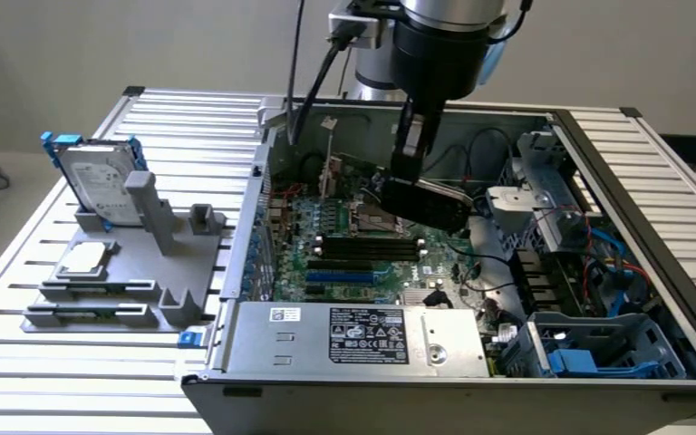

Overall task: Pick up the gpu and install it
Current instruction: 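Insert the gpu into the slot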

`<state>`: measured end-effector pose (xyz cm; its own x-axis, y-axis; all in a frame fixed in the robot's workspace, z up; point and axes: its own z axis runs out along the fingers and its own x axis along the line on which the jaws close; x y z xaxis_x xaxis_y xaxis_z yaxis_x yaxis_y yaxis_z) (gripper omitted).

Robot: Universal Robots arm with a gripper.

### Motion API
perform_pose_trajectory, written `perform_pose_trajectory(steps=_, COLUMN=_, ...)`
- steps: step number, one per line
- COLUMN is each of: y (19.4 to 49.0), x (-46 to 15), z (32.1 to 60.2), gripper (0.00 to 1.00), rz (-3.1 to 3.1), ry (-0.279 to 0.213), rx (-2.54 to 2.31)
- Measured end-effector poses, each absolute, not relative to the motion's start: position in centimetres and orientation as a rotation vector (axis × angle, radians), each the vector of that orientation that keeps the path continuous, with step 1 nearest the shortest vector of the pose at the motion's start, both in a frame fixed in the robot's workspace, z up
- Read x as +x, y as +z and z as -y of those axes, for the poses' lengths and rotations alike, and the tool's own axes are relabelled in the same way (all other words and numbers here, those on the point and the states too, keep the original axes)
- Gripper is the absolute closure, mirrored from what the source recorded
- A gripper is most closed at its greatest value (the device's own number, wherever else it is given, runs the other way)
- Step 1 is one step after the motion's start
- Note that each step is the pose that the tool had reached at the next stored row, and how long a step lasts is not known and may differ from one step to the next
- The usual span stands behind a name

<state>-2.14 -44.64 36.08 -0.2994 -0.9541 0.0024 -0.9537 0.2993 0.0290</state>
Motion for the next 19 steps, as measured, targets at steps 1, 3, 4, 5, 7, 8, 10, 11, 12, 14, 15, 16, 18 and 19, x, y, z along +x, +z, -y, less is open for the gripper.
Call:
perform_pose_trajectory(steps=1, y=36.08, x=-2.14, z=44.64, gripper=0.74, rz=2.500, ry=-0.034, rx=1.870)
perform_pose_trajectory(steps=3, y=36.08, x=-2.13, z=44.64, gripper=0.74, rz=2.464, ry=-0.033, rx=1.917)
perform_pose_trajectory(steps=4, y=36.08, x=-2.14, z=44.64, gripper=0.74, rz=2.447, ry=-0.033, rx=1.938)
perform_pose_trajectory(steps=5, y=36.09, x=-2.14, z=44.64, gripper=0.74, rz=2.430, ry=-0.032, rx=1.960)
perform_pose_trajectory(steps=7, y=36.08, x=-2.14, z=44.64, gripper=0.74, rz=2.394, ry=-0.032, rx=2.004)
perform_pose_trajectory(steps=8, y=36.08, x=-2.14, z=44.64, gripper=0.74, rz=2.376, ry=-0.031, rx=2.025)
perform_pose_trajectory(steps=10, y=36.05, x=-2.14, z=44.64, gripper=0.74, rz=2.338, ry=-0.029, rx=2.069)
perform_pose_trajectory(steps=11, y=36.02, x=-2.14, z=44.64, gripper=0.74, rz=2.322, ry=-0.026, rx=2.089)
perform_pose_trajectory(steps=12, y=36.00, x=-2.14, z=44.64, gripper=0.74, rz=2.308, ry=-0.021, rx=2.107)
perform_pose_trajectory(steps=14, y=35.92, x=-2.14, z=44.63, gripper=0.74, rz=2.282, ry=-0.007, rx=2.142)
perform_pose_trajectory(steps=15, y=35.90, x=-2.14, z=44.62, gripper=0.74, rz=2.270, ry=0.001, rx=2.158)
perform_pose_trajectory(steps=16, y=35.88, x=-2.14, z=44.60, gripper=0.74, rz=2.260, ry=0.012, rx=2.173)
perform_pose_trajectory(steps=18, y=35.78, x=-2.14, z=44.43, gripper=0.74, rz=2.249, ry=0.036, rx=2.197)
perform_pose_trajectory(steps=19, y=35.72, x=-2.17, z=44.21, gripper=0.74, rz=2.250, ry=0.049, rx=2.203)
